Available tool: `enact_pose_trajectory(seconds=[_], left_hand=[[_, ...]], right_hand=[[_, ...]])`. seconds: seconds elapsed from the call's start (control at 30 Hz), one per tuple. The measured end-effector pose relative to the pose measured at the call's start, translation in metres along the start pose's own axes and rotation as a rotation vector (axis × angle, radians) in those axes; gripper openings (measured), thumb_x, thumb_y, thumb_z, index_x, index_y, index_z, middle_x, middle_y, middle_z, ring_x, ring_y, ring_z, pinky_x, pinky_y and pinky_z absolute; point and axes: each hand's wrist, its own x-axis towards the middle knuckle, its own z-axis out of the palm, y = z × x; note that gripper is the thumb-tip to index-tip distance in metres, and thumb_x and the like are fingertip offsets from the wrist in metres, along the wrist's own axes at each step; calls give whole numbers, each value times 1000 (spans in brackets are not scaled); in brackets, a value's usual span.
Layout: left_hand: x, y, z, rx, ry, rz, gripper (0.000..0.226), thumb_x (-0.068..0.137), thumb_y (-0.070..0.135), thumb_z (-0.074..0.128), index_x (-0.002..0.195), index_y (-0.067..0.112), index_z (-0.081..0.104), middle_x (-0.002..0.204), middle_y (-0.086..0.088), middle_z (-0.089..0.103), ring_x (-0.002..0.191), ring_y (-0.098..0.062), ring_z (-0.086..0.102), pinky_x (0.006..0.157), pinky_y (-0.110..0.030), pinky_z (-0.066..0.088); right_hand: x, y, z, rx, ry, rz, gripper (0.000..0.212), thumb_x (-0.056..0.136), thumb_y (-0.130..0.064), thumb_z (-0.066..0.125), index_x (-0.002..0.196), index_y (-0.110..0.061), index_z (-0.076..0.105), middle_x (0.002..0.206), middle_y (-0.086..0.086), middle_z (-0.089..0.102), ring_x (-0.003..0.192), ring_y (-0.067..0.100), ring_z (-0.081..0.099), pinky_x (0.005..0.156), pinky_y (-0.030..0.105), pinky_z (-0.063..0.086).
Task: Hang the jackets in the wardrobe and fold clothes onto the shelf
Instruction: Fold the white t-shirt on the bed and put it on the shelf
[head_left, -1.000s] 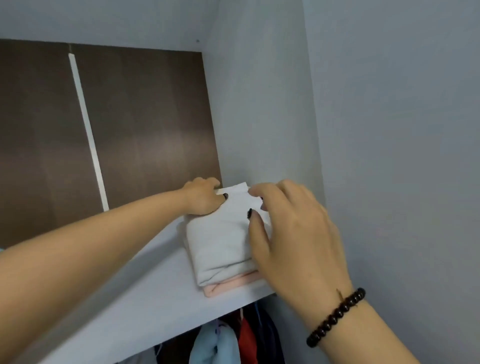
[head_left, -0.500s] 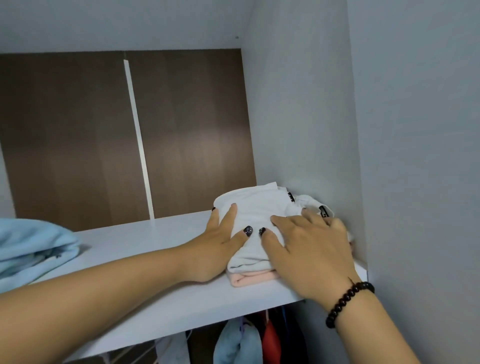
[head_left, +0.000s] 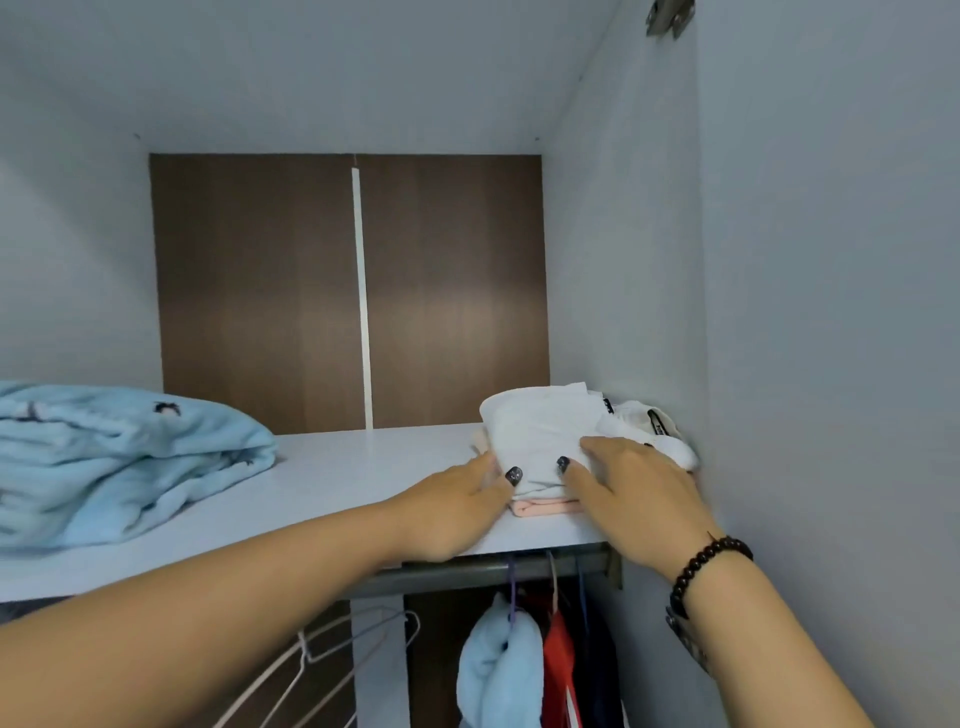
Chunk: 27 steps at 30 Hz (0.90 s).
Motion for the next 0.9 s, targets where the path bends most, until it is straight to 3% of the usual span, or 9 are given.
enact_pose_trajectory(seconds=[0.07,0.1,0.17,0.2,0.27,0.33,0.67,0.9], left_hand=[[-34,3,-4,134,-35,-11,51,104,45,19,135,12,44,141,-9,48,126,-25,45,108,-33,32],[-52,4,-5,211,-36,1,50,105,42,19,128,9,48,135,-12,51,122,-27,47,107,-37,34],[-86,4,-5,269,9,10,50,104,43,21,124,8,51,130,-11,53,120,-27,48,105,-40,36],[-103,5,-6,282,35,9,50,104,44,23,125,10,51,131,-9,53,122,-25,47,105,-40,36],[-138,6,-7,281,61,9,45,103,44,25,118,14,55,122,-6,57,116,-23,51,100,-40,40],[-174,5,-7,261,49,-4,44,102,48,26,113,19,57,114,-1,60,107,-21,55,95,-42,44],[-351,-11,-11,311,39,-304,50,100,47,27,138,19,45,145,-6,47,137,-23,40,109,-44,36],[-451,17,-6,307,137,-514,45,102,42,29,134,16,47,142,-8,47,128,-24,46,104,-41,40]], right_hand=[[-18,-13,-7,75,-2,-21,30,96,-42,41,72,-25,41,93,-3,55,90,17,50,75,32,42],[-28,-20,-10,103,4,-40,27,96,-40,42,73,-26,42,93,-5,53,89,17,49,73,32,43],[-49,-33,-14,126,-19,-76,20,96,-38,45,97,-23,58,107,-5,55,102,16,51,83,32,46],[-60,-42,-17,126,-55,-97,29,96,-39,46,114,-20,58,119,-4,55,110,15,51,91,31,45],[-81,-58,-21,131,-150,-134,45,95,-44,45,133,-20,50,136,-5,50,118,12,49,99,29,42],[-102,-75,-24,101,-223,-177,52,95,-47,45,140,-22,43,141,-5,46,120,10,48,101,27,40],[-196,-153,-30,153,-396,-317,52,96,-40,49,144,-22,38,149,-3,39,133,12,40,109,25,30],[-232,-209,-24,200,-469,-574,50,94,-40,50,142,-27,40,148,-7,39,127,11,44,104,26,38]])
